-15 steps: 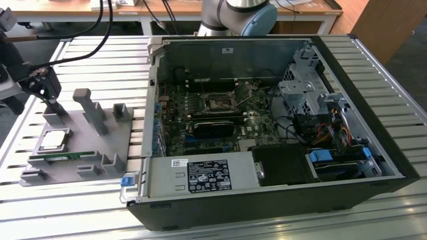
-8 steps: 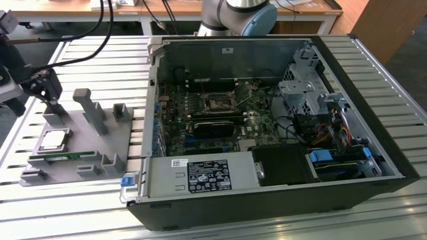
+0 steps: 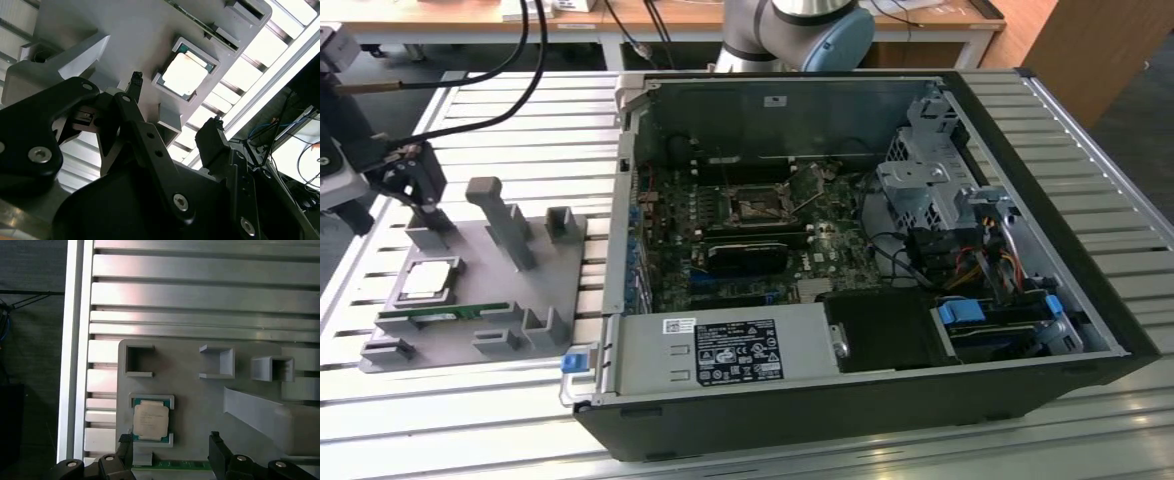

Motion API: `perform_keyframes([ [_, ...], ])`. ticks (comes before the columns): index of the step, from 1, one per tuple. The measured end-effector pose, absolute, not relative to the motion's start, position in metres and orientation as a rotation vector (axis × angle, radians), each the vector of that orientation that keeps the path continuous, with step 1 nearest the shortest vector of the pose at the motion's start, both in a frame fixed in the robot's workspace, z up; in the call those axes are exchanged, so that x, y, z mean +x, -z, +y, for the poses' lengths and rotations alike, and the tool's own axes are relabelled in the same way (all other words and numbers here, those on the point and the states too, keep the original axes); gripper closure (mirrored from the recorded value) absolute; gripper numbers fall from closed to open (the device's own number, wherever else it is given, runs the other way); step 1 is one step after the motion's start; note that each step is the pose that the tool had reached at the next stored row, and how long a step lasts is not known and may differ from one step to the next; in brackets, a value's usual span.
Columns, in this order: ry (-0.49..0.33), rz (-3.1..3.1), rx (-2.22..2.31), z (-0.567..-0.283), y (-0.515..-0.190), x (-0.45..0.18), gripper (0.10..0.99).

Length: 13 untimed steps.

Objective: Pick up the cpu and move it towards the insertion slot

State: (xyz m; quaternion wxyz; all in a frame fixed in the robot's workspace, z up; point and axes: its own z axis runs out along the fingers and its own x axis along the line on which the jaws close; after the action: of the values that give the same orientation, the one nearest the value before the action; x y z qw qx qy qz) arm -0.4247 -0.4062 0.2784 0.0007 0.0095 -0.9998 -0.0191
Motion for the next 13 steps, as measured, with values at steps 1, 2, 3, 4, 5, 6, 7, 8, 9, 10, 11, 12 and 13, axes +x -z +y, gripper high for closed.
perform_keyframes([
  [1, 0.060, -3.140, 0.030, -0.4063, -0.2777, -0.4248, 0.380],
  [2, 0.060, -3.140, 0.030, -0.4064, -0.2769, -0.4249, 0.380],
  [3, 0.060, -3.140, 0.030, -0.4064, -0.2764, -0.4250, 0.380],
  [4, 0.060, -3.140, 0.030, -0.4065, -0.2758, -0.4251, 0.380],
  [5, 0.060, -3.140, 0.030, -0.4065, -0.2752, -0.4252, 0.380],
  [6, 0.060, -3.140, 0.030, -0.4066, -0.2748, -0.4253, 0.380],
  [7, 0.060, -3.140, 0.030, -0.4066, -0.2743, -0.4253, 0.380],
  [8, 0.060, -3.140, 0.030, -0.4066, -0.2739, -0.4254, 0.380],
  [9, 0.060, -3.140, 0.030, -0.4065, -0.2735, -0.4255, 0.380],
  [10, 0.060, -3.140, 0.030, -0.4065, -0.2730, -0.4257, 0.380],
  [11, 0.060, -3.140, 0.030, -0.4065, -0.2726, -0.4258, 0.380],
  [12, 0.060, -3.140, 0.030, -0.4065, -0.2720, -0.4259, 0.380],
  [13, 0.060, -3.140, 0.030, -0.4065, -0.2715, -0.4261, 0.380],
])
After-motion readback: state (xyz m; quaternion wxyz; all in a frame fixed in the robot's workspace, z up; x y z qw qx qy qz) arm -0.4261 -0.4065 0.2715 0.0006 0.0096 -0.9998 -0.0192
